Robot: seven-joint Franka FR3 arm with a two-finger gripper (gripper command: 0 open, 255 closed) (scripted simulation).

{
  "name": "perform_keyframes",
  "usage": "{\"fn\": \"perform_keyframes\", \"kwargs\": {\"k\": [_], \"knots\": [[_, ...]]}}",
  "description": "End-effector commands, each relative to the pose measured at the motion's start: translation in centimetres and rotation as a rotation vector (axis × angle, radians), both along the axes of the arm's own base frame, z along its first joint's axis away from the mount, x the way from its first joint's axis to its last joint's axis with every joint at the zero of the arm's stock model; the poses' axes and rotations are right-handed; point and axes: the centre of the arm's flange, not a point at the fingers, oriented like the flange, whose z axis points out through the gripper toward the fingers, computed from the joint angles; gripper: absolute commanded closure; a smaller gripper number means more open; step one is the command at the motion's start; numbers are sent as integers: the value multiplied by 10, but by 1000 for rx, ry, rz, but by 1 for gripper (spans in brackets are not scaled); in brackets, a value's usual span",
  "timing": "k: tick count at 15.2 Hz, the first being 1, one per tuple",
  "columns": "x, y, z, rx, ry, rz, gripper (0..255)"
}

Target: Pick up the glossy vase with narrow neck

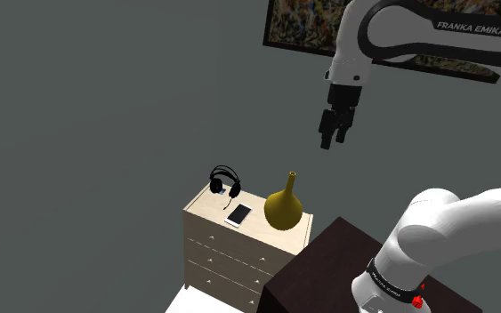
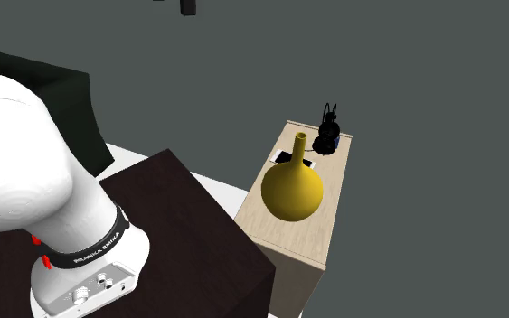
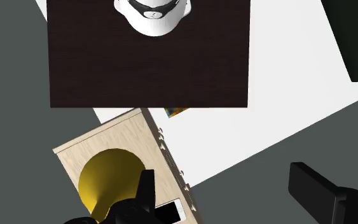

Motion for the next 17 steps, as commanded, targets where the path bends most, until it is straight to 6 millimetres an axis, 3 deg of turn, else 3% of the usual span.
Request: {"fn": "perform_keyframes", "kwargs": {"k": [1,17], "knots": [[0,0,0,0,0,0,0],[121,-87,-153,-34,48,-15,0]]}}
